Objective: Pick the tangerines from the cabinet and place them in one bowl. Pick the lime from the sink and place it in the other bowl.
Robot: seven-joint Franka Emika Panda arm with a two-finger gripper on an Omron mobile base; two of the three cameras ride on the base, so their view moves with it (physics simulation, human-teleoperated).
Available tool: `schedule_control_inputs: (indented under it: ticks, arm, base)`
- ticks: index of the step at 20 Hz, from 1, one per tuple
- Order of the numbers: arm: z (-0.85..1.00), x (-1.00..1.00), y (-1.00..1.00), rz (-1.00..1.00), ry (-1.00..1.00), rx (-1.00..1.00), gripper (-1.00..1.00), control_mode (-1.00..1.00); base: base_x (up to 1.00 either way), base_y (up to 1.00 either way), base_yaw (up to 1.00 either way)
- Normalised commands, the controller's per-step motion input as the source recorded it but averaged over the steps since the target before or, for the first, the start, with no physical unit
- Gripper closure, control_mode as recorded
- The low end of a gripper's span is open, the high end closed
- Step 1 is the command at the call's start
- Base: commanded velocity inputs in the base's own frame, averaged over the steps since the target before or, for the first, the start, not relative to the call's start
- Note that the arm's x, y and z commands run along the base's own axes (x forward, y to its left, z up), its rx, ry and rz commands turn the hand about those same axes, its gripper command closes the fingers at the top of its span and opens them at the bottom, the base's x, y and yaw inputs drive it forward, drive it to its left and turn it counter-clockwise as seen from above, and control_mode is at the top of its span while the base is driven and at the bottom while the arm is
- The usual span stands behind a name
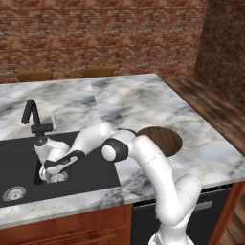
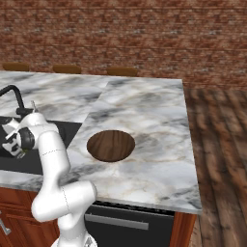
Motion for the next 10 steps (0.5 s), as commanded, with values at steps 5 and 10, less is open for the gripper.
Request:
schedule_control_inputs:
  ticks: [5, 10]
  arm:
    - [0.56, -0.08, 0.00, -0.02, -0.08, 0.02, 1.00, -1.00]
    - [0.73, -0.15, 0.00, -0.01, -0.04, 0.00, 1.00, -1.00]
  base:
    - [0.00, 0.00, 0.00]
    - [0.00, 0.00, 0.00]
